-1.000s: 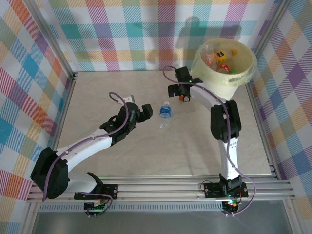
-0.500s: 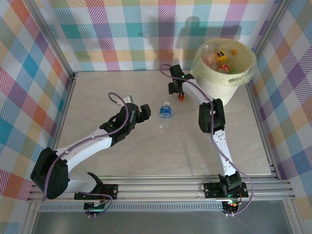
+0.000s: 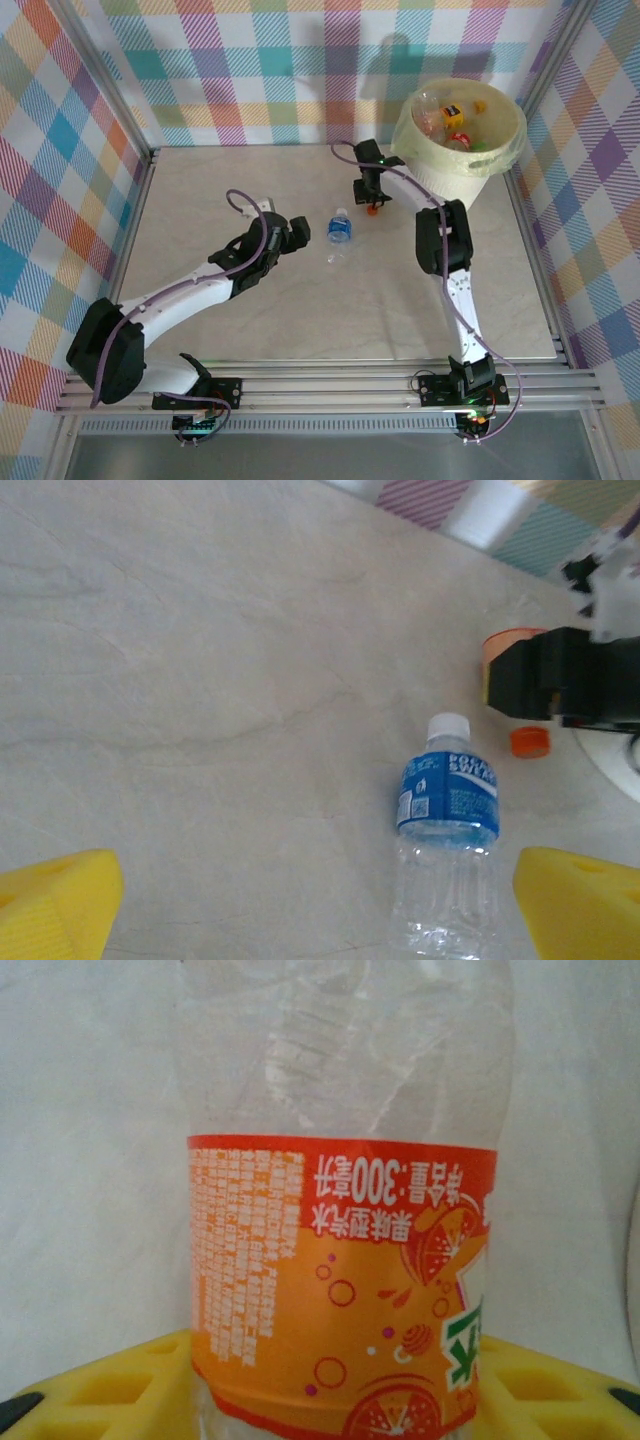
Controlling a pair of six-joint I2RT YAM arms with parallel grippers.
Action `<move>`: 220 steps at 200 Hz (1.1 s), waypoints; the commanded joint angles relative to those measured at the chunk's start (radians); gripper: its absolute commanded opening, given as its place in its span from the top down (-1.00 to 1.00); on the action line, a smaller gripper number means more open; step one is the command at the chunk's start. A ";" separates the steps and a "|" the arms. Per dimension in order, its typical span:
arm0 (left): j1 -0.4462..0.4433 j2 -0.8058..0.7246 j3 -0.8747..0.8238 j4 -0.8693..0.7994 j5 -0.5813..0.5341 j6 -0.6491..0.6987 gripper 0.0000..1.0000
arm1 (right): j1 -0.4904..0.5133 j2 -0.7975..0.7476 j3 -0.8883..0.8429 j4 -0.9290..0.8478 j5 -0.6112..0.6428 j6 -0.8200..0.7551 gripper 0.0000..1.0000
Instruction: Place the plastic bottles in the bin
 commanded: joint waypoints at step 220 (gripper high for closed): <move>-0.067 0.304 0.199 -0.009 0.164 0.049 -1.00 | -0.497 -0.613 0.038 -0.052 -0.289 0.194 -0.25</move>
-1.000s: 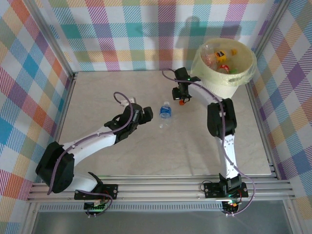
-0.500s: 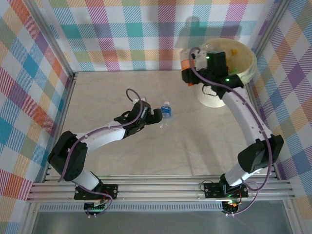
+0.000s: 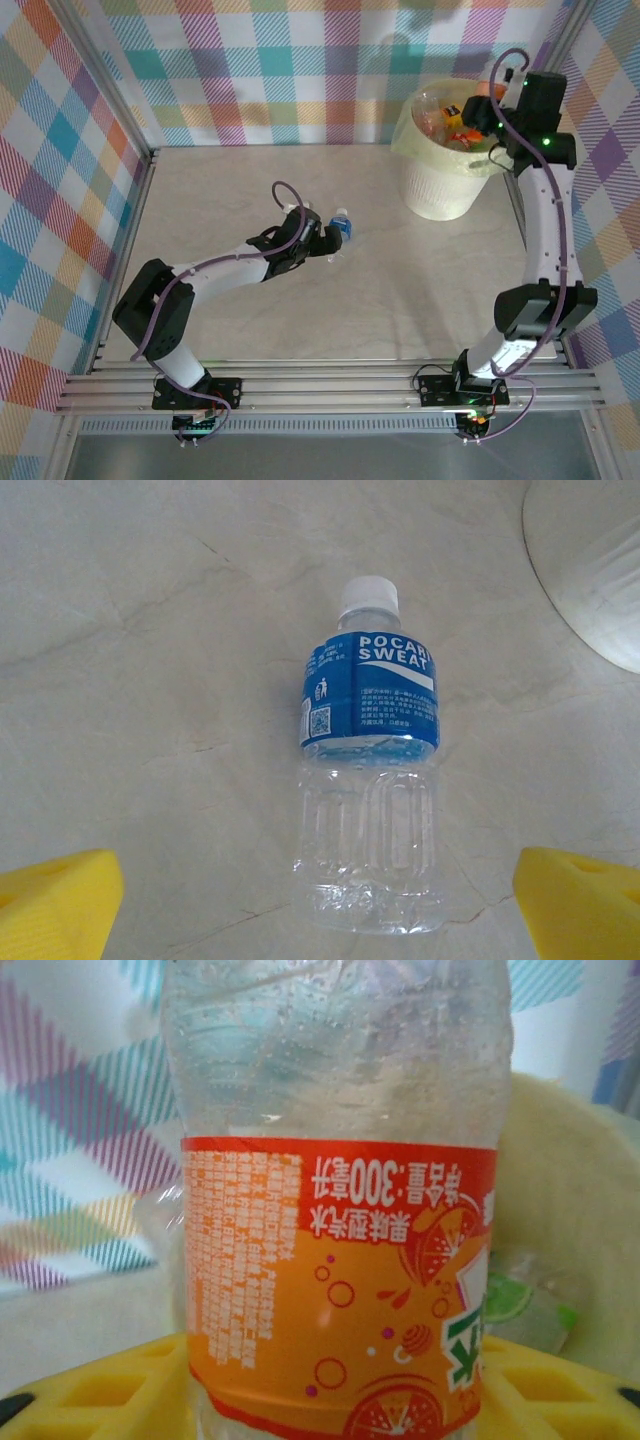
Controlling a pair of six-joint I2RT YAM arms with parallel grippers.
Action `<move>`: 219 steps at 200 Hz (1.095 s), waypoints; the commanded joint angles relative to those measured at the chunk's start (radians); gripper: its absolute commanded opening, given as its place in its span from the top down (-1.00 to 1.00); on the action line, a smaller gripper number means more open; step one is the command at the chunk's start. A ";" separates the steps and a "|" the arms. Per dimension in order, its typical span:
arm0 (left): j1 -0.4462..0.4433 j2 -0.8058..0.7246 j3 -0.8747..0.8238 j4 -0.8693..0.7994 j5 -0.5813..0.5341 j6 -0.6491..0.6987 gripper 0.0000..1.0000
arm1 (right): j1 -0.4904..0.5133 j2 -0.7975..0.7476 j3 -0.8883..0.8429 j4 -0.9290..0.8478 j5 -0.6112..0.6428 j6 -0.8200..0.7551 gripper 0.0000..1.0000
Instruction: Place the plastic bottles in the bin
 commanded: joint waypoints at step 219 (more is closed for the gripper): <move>-0.049 0.196 0.162 -0.104 -0.028 0.086 -1.00 | -0.004 -0.082 -0.099 -0.024 -0.153 0.051 -0.99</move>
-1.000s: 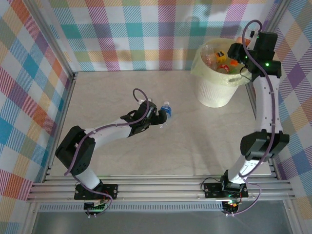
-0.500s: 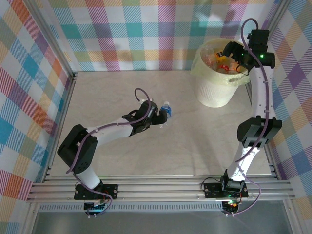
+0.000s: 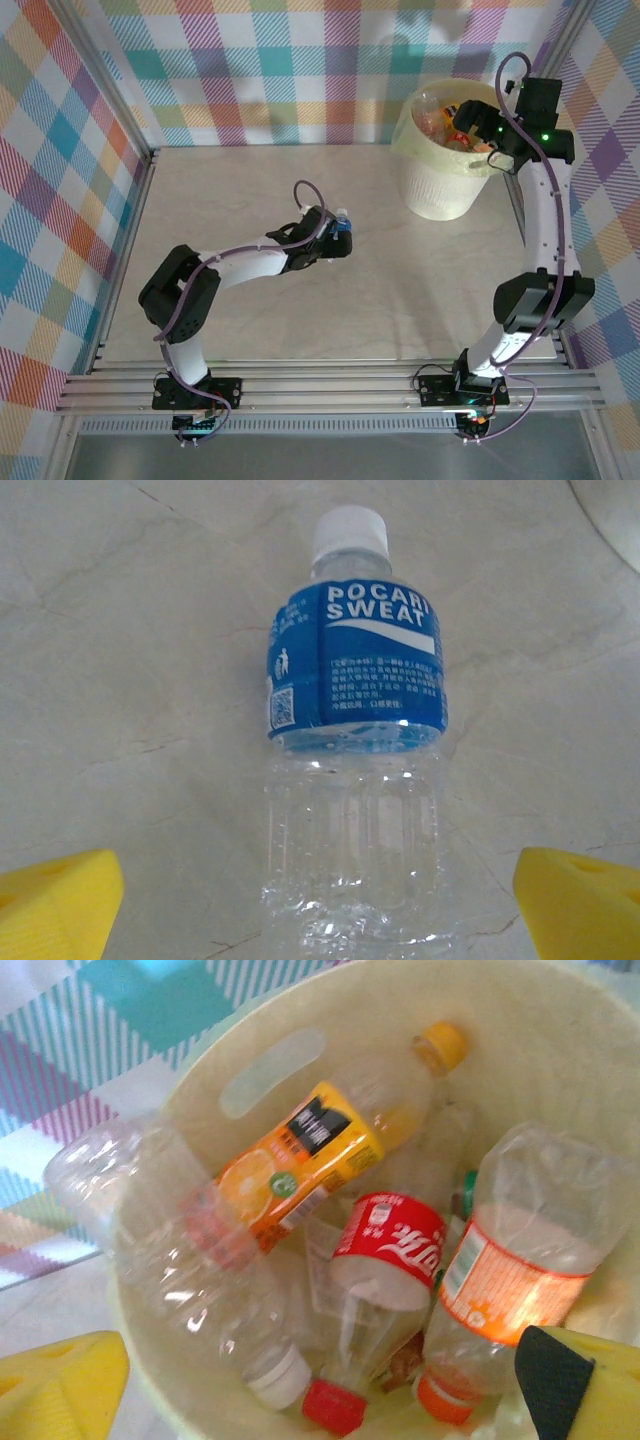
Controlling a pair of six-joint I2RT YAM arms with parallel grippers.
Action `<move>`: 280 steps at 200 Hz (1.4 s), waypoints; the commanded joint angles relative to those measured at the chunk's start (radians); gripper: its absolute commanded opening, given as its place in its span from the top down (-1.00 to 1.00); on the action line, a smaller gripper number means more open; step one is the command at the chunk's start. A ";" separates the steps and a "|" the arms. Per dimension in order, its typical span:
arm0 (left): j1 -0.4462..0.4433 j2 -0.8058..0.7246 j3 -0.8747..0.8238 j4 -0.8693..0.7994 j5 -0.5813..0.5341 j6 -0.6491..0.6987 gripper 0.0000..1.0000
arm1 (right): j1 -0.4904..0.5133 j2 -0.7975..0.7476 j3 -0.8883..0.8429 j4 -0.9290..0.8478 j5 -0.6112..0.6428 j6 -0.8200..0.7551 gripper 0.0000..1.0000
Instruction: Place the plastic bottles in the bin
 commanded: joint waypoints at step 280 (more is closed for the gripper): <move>-0.063 0.181 0.132 -0.032 -0.026 0.051 0.19 | 0.056 -0.423 -0.601 0.304 -0.438 -0.009 -0.99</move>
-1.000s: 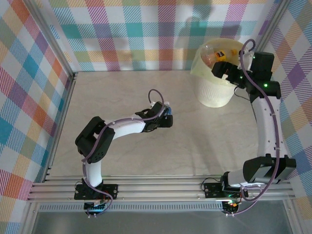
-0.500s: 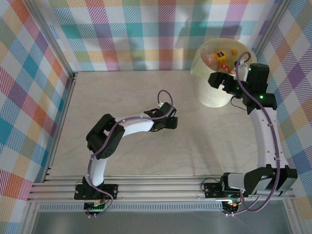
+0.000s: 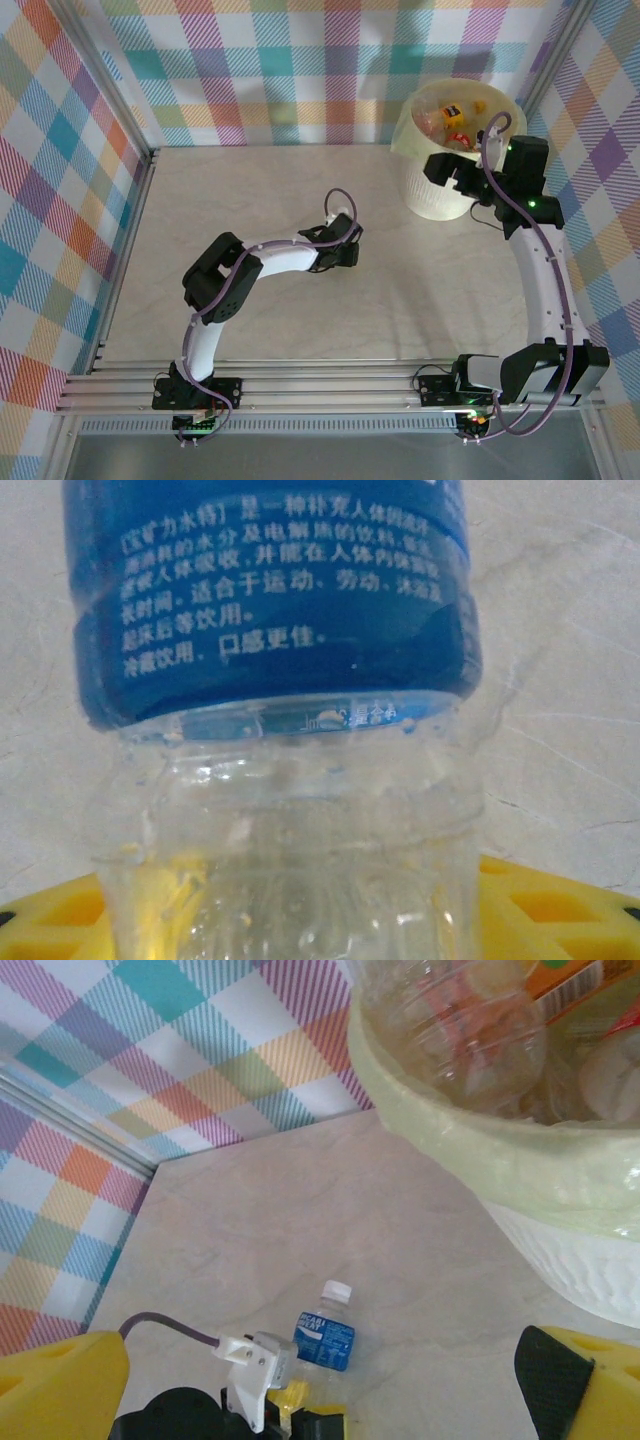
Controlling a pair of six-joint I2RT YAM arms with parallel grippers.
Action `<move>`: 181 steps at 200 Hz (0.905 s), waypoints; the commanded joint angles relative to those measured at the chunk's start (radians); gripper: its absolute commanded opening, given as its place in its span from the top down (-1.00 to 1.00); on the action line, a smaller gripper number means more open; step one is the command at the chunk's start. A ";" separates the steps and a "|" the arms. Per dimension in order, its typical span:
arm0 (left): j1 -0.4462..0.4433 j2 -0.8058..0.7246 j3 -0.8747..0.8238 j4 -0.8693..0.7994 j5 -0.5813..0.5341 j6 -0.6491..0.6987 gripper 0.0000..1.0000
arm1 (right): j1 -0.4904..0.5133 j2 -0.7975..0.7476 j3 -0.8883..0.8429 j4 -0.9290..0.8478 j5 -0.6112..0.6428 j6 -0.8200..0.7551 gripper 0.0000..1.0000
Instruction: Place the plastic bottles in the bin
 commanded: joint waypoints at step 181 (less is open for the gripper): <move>0.017 -0.575 -0.333 0.667 0.516 -0.013 0.31 | 0.192 0.072 0.077 0.081 -0.313 -0.002 -0.99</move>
